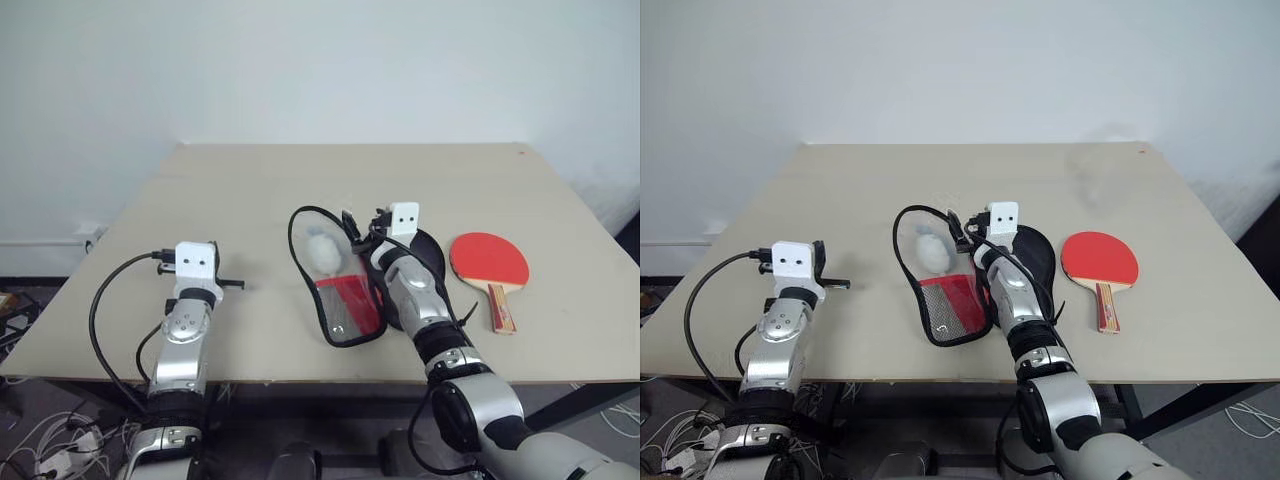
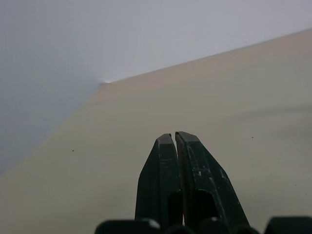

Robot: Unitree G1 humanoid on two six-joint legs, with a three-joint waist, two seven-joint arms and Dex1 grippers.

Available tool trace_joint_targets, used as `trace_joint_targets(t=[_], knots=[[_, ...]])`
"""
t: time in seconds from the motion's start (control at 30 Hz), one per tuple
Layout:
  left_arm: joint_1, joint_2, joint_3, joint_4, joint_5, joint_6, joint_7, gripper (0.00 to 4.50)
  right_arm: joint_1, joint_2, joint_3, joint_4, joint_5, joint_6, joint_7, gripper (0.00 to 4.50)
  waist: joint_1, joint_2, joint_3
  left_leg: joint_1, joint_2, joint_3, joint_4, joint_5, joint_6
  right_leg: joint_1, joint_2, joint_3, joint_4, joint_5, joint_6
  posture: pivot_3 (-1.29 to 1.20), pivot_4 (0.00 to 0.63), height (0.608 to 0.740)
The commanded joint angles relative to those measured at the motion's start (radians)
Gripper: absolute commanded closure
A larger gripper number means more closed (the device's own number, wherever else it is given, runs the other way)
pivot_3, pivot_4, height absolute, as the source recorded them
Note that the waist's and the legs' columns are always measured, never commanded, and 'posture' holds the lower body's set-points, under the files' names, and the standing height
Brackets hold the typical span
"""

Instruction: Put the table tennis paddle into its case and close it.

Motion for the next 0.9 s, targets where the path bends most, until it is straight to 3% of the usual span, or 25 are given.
trace_joint_targets(t=[0.03,0.4,0.9], knots=[[-0.001,0.015,0.019,-0.056,-0.005,0.008,0.001,4.5,-0.012,0.049,0.007,-0.043,0.011,-0.008,-0.002,0.02,0.0,0.0,0.0,0.0,0.0,0.0,0.0,0.0,0.0,0.0,0.0,0.0,0.0,0.0,0.0,0.0,0.0,0.74],[-0.042,0.025,-0.003,-0.03,-0.001,0.021,-0.025,4.5,-0.005,0.048,0.004,-0.053,0.019,-0.022,-0.018,0.02,0.0,0.0,0.0,0.0,0.0,0.0,0.0,0.0,0.0,0.0,0.0,0.0,0.0,0.0,0.0,0.0,0.0,0.74],[-0.156,-0.032,-0.035,0.164,-0.041,-0.057,-0.113,4.5,-0.013,-0.033,-0.019,-0.086,0.008,-0.019,-0.025,0.02,0.0,0.0,0.0,0.0,0.0,0.0,0.0,0.0,0.0,0.0,0.0,0.0,0.0,0.0,0.0,0.0,0.0,0.74]])
